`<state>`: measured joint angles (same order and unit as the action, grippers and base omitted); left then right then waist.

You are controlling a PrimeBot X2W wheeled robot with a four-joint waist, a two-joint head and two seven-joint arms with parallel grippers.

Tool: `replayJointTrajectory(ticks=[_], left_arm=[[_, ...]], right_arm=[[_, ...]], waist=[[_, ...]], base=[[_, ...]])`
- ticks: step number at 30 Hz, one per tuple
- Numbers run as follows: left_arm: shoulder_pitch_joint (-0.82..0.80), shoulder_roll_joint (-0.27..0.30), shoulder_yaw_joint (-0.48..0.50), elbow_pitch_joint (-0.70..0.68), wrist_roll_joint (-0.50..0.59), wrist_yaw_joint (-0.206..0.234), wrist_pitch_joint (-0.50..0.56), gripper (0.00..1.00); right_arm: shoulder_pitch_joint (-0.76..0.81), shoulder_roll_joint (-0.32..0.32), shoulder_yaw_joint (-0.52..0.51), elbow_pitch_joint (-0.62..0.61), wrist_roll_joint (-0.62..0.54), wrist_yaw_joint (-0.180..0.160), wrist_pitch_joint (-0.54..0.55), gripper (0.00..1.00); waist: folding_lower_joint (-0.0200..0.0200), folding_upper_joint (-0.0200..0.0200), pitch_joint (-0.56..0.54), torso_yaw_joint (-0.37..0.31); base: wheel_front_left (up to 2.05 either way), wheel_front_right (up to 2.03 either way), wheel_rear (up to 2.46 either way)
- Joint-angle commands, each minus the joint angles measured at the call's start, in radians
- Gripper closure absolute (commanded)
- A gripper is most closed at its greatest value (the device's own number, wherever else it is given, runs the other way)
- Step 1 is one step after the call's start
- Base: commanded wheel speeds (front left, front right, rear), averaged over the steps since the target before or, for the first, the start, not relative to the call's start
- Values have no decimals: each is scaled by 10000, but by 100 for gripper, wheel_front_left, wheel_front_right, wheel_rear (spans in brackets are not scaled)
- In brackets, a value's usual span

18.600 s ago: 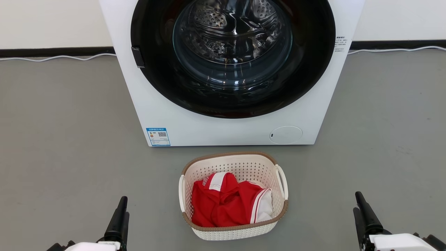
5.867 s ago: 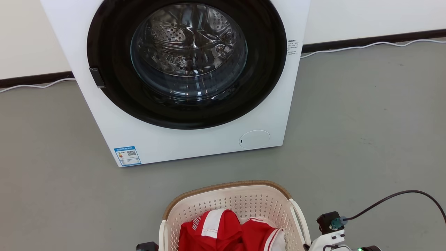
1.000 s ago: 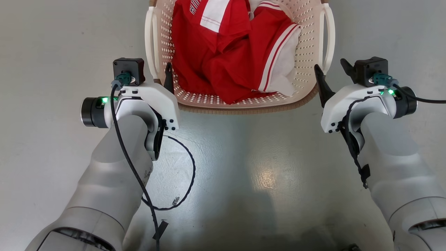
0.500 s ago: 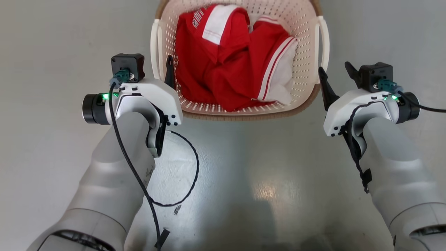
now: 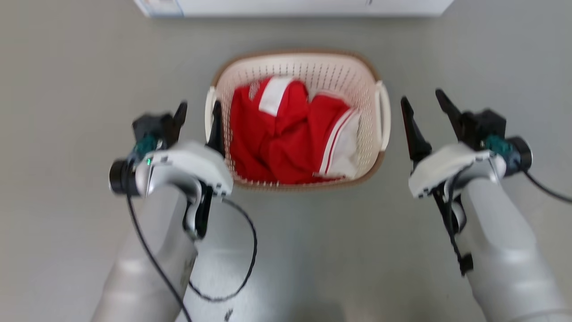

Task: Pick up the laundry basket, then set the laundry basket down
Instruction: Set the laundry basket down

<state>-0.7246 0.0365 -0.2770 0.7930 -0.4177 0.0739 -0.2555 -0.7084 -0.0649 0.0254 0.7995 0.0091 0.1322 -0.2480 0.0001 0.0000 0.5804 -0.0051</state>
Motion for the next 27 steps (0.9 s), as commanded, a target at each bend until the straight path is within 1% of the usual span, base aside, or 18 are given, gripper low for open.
replayJointTrajectory(ticks=[1,8,14,18,23,27], left_arm=[[622,242,482,-491,172,-163,-63,0],[2405,214,1241,-1637,650,-563,-63,0],[3738,196,1729,-2353,848,-782,-63,0],[4785,182,2044,-2869,973,-865,-63,0],[6127,165,2320,-3608,1035,-851,-63,0],[7190,155,2509,-4455,1062,-822,-63,0]], right_arm=[[685,147,81,-638,-102,-15,-135,0],[2361,147,-9,-2022,-362,-15,-136,0],[3545,147,-35,-2889,-304,-15,-136,0],[4506,147,-70,-3420,-303,-15,-137,0],[5585,147,-92,-4027,-191,-15,-137,0],[6318,147,-142,-4620,-149,-15,-137,0]], waist=[[0,0,-1111,-186],[0,0,-2835,-311],[0,0,-3809,-357],[0,0,-4562,-333],[0,0,-5394,-326],[0,0,-5842,-367]], base=[[0,0,0],[0,0,0],[0,0,0],[0,0,0],[0,0,0],[0,0,0]])
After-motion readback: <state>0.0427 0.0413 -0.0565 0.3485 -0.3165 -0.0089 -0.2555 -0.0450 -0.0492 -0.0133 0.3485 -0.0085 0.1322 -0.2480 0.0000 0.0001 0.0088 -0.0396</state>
